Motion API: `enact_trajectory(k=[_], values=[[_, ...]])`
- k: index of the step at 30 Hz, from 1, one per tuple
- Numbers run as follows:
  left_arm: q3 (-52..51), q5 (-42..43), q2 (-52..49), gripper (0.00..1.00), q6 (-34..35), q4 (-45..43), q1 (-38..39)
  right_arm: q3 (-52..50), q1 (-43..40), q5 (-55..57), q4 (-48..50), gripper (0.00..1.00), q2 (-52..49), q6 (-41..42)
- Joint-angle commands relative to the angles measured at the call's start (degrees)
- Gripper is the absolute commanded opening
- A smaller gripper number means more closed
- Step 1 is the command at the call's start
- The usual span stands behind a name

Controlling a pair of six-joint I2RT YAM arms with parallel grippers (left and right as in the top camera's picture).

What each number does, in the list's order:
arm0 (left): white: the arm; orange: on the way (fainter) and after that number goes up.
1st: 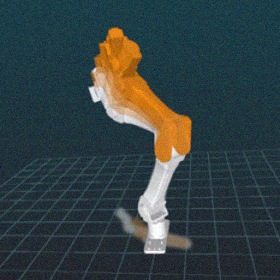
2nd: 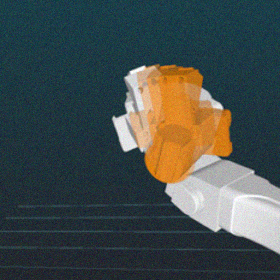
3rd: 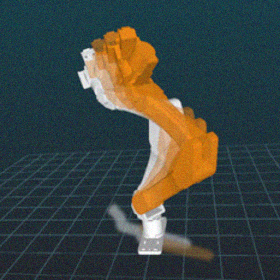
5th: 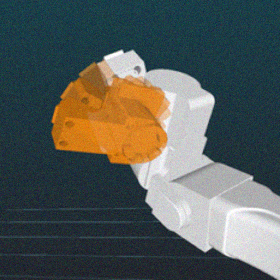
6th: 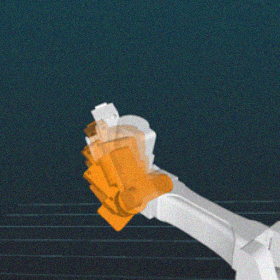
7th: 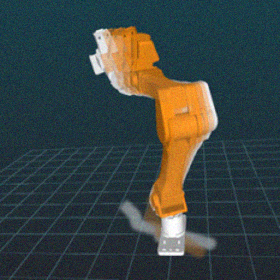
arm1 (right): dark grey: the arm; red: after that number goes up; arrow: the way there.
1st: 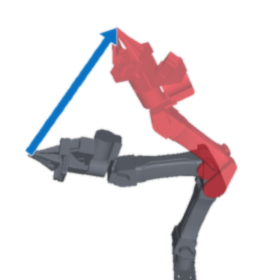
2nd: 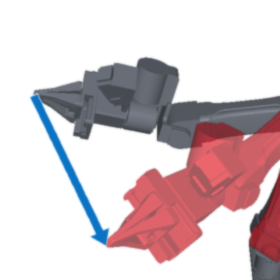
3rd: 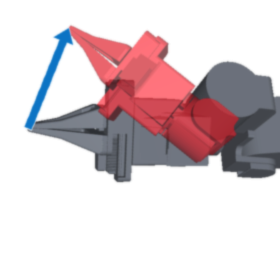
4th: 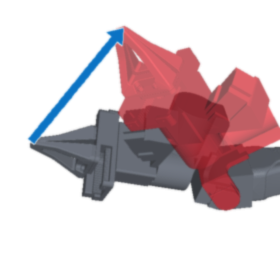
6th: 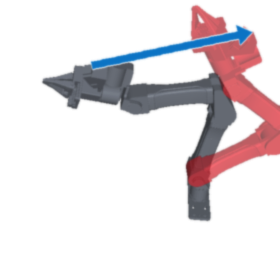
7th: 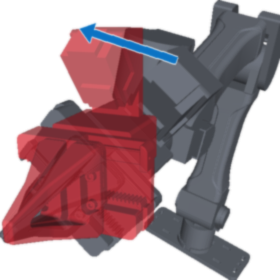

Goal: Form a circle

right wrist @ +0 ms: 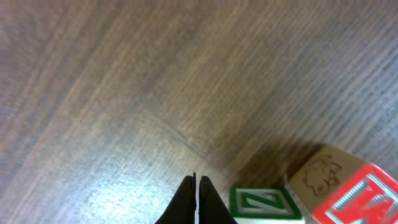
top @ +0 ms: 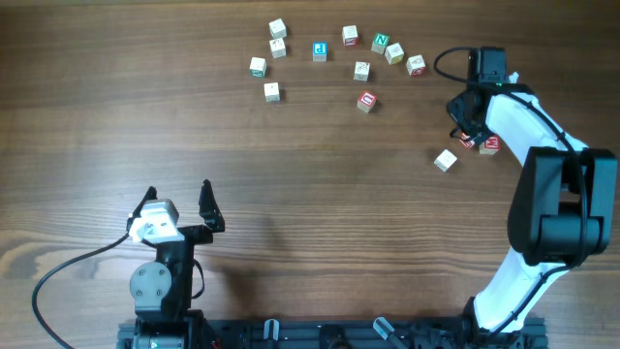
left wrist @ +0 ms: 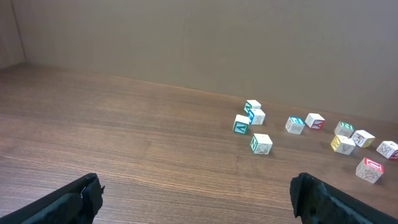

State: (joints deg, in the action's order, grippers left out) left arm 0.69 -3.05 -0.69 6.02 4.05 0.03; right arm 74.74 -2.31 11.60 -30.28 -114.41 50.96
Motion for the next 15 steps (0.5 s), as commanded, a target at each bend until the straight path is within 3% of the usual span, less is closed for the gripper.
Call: enact_trajectory(k=[1,15], values=[[-0.35,0.68,0.52,1.0,-1.31,-0.07,-0.37,1.11,0.2,0.42,0.68,0.05,-0.11,0.24],[-0.35,0.68,0.52,1.0,-1.31,-0.07,-0.37,1.11,0.2,1.51,-1.88,0.05,-0.11,1.97]])
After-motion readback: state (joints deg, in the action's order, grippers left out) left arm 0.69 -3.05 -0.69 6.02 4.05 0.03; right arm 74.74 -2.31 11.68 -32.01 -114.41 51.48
